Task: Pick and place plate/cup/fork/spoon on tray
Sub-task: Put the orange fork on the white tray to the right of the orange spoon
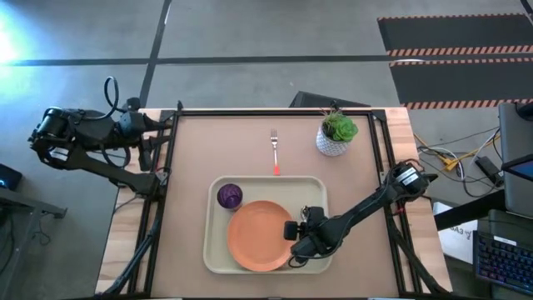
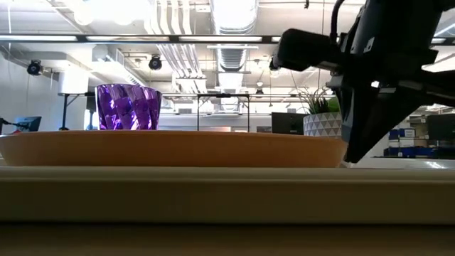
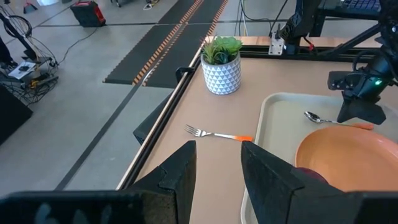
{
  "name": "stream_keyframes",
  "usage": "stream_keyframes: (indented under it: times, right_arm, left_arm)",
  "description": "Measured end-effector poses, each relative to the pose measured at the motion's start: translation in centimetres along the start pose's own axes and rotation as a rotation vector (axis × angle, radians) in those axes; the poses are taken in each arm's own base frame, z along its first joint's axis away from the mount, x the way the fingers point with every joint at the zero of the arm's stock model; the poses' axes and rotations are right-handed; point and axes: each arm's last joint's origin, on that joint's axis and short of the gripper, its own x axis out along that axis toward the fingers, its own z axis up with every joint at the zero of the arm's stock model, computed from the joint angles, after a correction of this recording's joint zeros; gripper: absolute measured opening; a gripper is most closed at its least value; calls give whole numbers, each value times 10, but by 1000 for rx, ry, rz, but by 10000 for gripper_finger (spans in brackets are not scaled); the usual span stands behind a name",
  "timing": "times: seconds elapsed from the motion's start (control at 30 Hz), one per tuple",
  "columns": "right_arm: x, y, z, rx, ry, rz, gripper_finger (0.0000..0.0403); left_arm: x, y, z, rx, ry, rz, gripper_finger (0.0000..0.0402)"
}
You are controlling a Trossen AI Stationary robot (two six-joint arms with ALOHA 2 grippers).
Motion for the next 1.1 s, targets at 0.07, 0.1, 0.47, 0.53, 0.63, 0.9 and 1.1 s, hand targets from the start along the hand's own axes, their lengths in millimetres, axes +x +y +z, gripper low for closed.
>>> stream_keyframes:
  times: [0.07,0.1,0.47,0.53,0.63,0.9,1.1]
  right_arm:
    - [-5,5,1,-12,-14,31,9]
    - [-7,7,3,-22,-34,50,9]
    - [-13,61,118,-264,-107,119,94]
    - [-10,71,146,-296,-116,138,115]
    - [-1,80,184,-329,-108,165,135]
    - [36,93,247,-375,-53,231,139]
    - [63,94,263,-409,9,202,141]
  left_arm:
    - [0,0,0,0,0,0,111]
    - [0,0,0,0,1,0,111]
    - [2,-1,1,5,6,1,111]
    - [2,-1,1,5,6,1,111]
    - [1,-1,1,4,4,1,111]
    - [-2,1,-1,-4,-1,0,111]
    - [-2,1,-1,-5,-3,0,111]
